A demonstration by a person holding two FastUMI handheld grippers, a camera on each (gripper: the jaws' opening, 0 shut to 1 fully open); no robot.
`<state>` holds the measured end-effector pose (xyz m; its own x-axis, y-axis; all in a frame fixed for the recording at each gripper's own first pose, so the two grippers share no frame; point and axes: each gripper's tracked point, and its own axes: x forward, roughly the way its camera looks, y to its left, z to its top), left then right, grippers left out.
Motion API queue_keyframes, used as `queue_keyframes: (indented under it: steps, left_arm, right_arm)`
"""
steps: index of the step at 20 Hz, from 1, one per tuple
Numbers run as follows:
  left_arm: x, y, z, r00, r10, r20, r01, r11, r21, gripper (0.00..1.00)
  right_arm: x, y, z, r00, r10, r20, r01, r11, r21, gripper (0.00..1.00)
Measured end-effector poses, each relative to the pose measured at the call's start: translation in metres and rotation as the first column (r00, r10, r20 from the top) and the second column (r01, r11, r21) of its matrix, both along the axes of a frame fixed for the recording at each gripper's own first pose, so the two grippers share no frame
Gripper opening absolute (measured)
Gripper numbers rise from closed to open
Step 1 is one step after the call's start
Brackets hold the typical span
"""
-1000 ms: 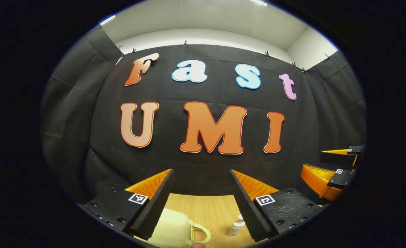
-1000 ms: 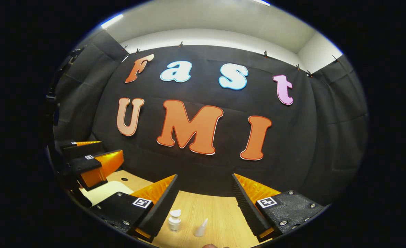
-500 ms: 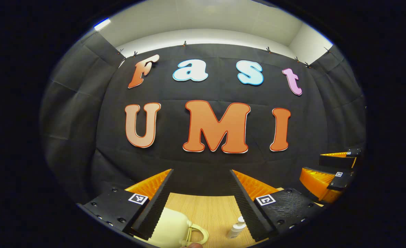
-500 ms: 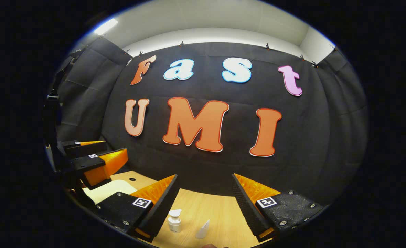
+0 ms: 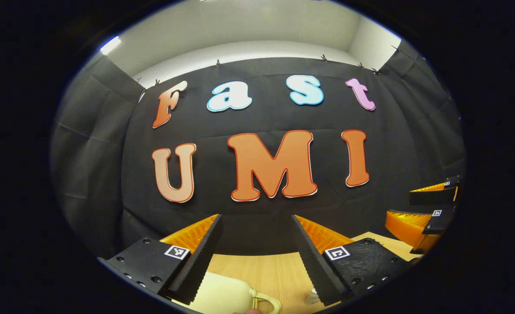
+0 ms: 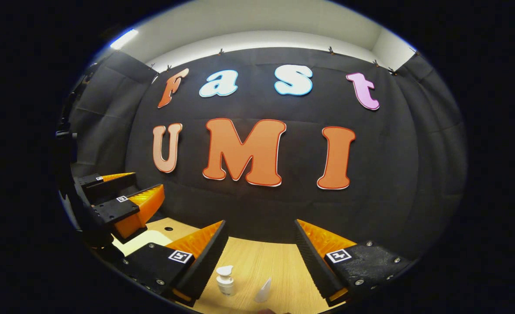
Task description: First open the suitcase, pack the skin care products into it, and then close the suitcase.
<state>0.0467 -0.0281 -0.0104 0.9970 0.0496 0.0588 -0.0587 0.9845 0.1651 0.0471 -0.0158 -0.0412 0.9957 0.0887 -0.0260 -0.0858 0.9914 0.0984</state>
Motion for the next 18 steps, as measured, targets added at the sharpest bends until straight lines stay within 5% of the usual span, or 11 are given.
queue_keyframes:
  steps: [12, 18]
  left_arm:
    - [-0.002, 0.002, -0.088, 0.982, -0.014, -0.189, 0.045, 0.986, 0.158, 1.00]
    - [-0.009, 0.002, -0.160, 0.938, -0.025, -0.346, 0.132, 0.949, 0.288, 0.99]
  right_arm:
    - [0.012, -0.019, -0.010, 0.998, -0.060, -0.013, 0.059, 0.997, -0.052, 0.95]
    - [0.015, -0.043, -0.023, 0.994, -0.102, -0.029, 0.099, 0.993, -0.068, 0.96]
